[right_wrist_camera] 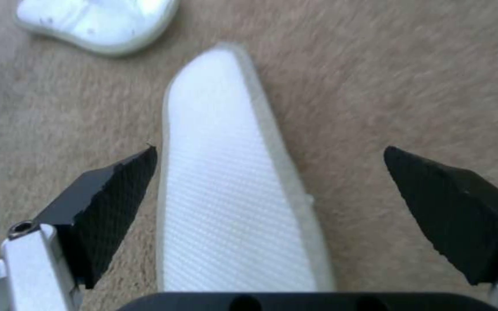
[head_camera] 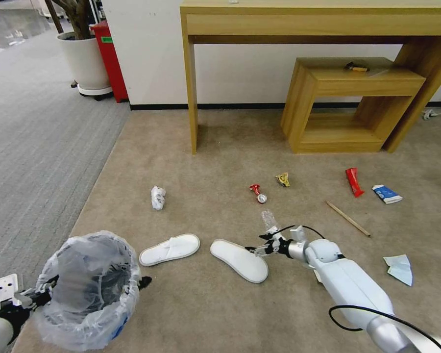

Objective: Pick up the trash bin and place the garbage on the floor into it.

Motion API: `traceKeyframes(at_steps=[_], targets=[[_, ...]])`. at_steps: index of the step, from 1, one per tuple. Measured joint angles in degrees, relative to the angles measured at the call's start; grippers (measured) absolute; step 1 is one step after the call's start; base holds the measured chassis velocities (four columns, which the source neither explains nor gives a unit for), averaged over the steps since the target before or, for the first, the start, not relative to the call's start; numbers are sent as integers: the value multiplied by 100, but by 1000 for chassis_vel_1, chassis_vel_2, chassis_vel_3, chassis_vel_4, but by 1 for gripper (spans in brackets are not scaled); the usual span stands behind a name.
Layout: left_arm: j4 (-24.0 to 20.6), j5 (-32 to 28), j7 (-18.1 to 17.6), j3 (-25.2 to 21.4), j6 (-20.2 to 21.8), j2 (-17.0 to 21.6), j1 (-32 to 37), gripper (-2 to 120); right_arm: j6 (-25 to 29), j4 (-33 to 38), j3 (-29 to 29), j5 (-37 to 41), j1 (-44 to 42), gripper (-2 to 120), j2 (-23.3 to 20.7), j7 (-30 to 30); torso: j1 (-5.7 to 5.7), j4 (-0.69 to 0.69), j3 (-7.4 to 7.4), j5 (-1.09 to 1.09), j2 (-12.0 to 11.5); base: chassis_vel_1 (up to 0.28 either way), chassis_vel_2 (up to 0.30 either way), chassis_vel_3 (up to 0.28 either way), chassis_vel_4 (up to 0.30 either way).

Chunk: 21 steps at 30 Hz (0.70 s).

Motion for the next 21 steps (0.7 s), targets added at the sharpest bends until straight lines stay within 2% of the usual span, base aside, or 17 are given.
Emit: traceKeyframes(at_steps=[9, 18, 21], targets=[[-233, 49, 147, 36, 0, -83, 239, 0, -34, -531, -72, -339, 225, 100, 274, -53, 0, 0, 0, 1, 0, 0, 0, 0, 0], [-342, 70, 195, 33, 0, -80, 287, 0, -71, -841, -3, -350, 291, 98, 479, -81, 0, 0, 0, 2, 0, 0, 0, 0, 0], [-351, 93, 196, 74, -1, -66, 287, 0, -76, -812, 14, -343, 272, 92, 476, -75, 0, 0, -1, 0, 0, 0, 0, 0, 0]])
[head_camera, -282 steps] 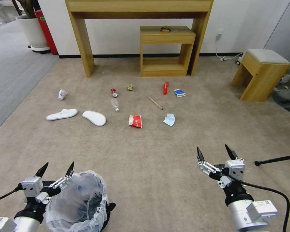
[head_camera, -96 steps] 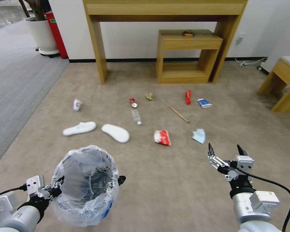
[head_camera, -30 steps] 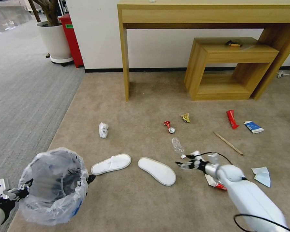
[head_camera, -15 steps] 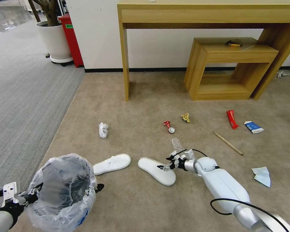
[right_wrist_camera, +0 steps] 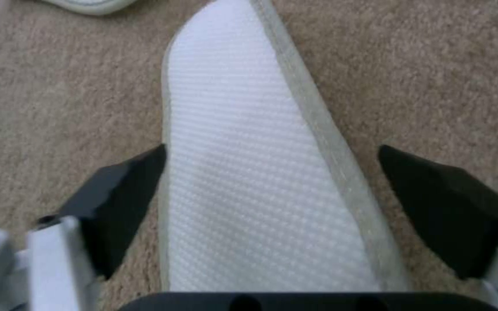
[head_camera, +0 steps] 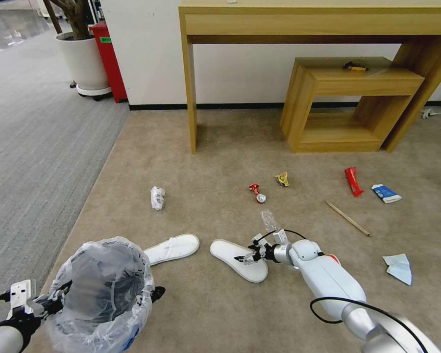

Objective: Pick up the trash bin and place the garbage on the floor into it.

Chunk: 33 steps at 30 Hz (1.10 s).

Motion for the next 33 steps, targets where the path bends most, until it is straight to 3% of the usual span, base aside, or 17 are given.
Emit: traceKeyframes(at_steps=[7, 16, 23, 28, 33], targets=[[-29, 26, -13, 145, -1, 62, -53, 0, -64, 274, 80, 22, -164, 61, -47, 15, 0, 0, 0, 0, 0, 0, 0, 0, 0], [-26, 37, -21, 173, -1, 107, -90, 0, -98, 668, 70, 6, -390, 34, -121, 80, 0, 0, 0, 0, 0, 0, 0, 0, 0], [-21, 39, -19, 159, -2, 91, -60, 0, -86, 848, 81, 66, -506, 4, -52, 227, 0, 0, 0, 0, 0, 0, 0, 0, 0], [-12, 42, -17, 162, -1, 94, -63, 0, -101, 1226, 143, 344, -653, 0, -85, 362, 0, 1, 0, 2, 0, 0, 0, 0, 0], [42, 34, -15, 163, -1, 132, -106, 0, -318, 2045, 336, 850, -900, 0, -235, 591, 0, 0, 0, 2, 0, 0, 0, 0, 0]])
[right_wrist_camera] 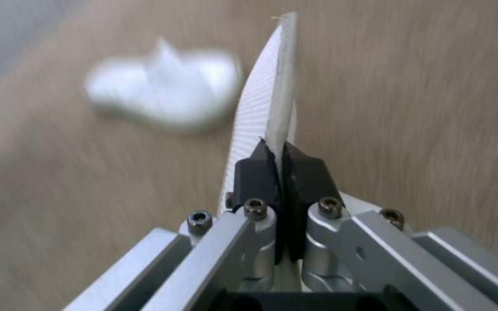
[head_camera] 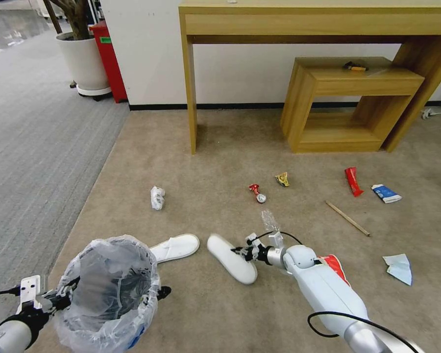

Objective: Pick up the trash bin and place the garbage on the floor into it.

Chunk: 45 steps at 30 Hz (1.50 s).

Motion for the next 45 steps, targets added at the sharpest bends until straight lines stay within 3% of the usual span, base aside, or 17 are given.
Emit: traceKeyframes(at_steps=[5, 10, 14, 20, 29, 37, 45], targets=[[360, -51, 0, -19, 0, 112, -225, 0, -331, 1368, 232, 626, -1, 0, -162, 135, 0, 0, 0, -2, 0, 0, 0, 0, 0], [717, -94, -5, -32, -1, 213, -502, 0, -450, 2018, 90, 848, 326, 0, -167, 233, 0, 0, 0, -4, 1, 0, 0, 0, 0], [1011, -30, 19, -33, -1, 305, -745, 0, -567, 2477, -301, 1058, 802, 0, -6, 359, 0, -1, 0, -4, 0, 0, 0, 0, 0], [1272, 118, 115, -24, -2, 370, -919, 0, -674, 2983, -1312, 1143, 1622, 0, 692, 468, 0, 2, 0, -4, 1, 0, 0, 0, 0], [1334, 137, 177, -17, -1, 393, -866, 0, -643, 3161, -2508, 1245, 2051, 0, 1303, 695, 0, 1, 0, -3, 1, 0, 0, 0, 0], [1262, 135, 176, 34, 0, 395, -897, 0, -425, 2856, -3087, 1052, 1925, 0, 1570, 781, 0, 1, 0, -3, 1, 0, 0, 0, 0], [1190, 152, 175, 65, 0, 364, -899, 0, -66, 2624, -3616, 785, 1586, 27, 1468, 1247, 0, 0, 0, -2, 0, 0, 0, 0, 0]])
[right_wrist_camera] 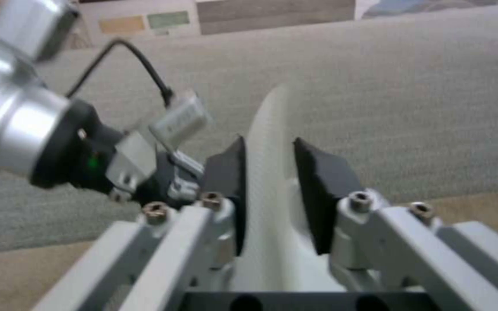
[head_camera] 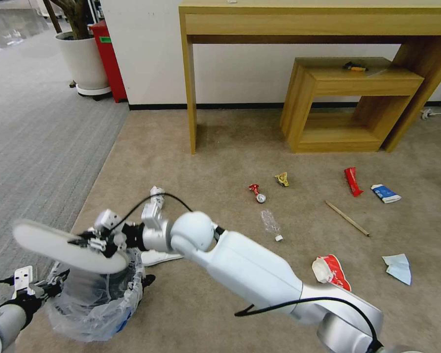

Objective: Pick up the trash bin and place the garbage on the floor into it.

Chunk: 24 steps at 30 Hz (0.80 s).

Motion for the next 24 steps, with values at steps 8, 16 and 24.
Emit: traceKeyframes(at_steps=[8, 16, 24], targets=[[-14, 2, 2, 2, 0, 22, -60, 0, 41, 102, 113, 7, -43, 56, -58, 255, 0, 0, 0, 1, 0, 0, 0, 0, 0], [191, 1, 101, -94, 0, 41, -69, 0, -412, 930, 1043, 168, -300, 88, -573, 1103, 0, 1, 0, 2, 0, 0, 0, 0, 0], [437, -7, 268, -192, 0, 94, -76, 0, -300, 1413, 2367, -172, -1382, 100, -1526, 932, 0, 1, 0, 4, 0, 0, 0, 0, 0]])
